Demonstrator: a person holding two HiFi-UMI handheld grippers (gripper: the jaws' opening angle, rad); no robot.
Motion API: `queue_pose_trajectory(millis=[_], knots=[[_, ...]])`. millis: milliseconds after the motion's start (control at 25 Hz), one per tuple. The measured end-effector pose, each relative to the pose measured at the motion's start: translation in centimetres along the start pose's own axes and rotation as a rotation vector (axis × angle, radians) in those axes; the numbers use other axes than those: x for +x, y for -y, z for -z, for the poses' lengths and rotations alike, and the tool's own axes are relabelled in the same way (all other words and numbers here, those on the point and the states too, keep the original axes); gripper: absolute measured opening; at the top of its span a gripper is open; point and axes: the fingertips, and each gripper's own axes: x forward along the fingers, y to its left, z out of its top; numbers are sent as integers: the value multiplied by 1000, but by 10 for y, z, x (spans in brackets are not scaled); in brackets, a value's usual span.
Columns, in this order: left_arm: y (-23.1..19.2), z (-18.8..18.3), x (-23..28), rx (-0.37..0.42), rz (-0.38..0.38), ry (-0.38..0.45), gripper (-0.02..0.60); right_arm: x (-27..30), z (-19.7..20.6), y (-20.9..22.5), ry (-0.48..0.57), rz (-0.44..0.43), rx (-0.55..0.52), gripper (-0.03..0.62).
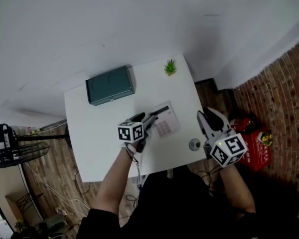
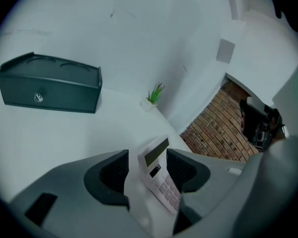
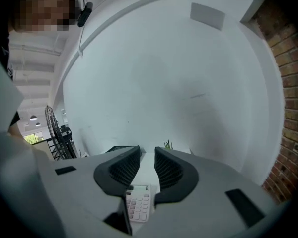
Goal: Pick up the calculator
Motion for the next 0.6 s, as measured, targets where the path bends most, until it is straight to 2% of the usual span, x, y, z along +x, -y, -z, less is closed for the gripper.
queue_pose_trajectory(millis=[160, 400, 520, 600], knots=[[-4, -2, 22, -41, 14, -27, 236, 9, 6, 15, -14, -7, 49, 89], [-3, 9, 46, 11, 21, -104, 236, 6, 1, 19, 5, -3, 95, 86], [0, 13, 48, -35, 52, -115, 233, 5, -7, 15, 23, -13, 82, 81], [4, 13, 47, -72, 83, -114, 206, 5, -7, 14, 21, -13, 74, 80]])
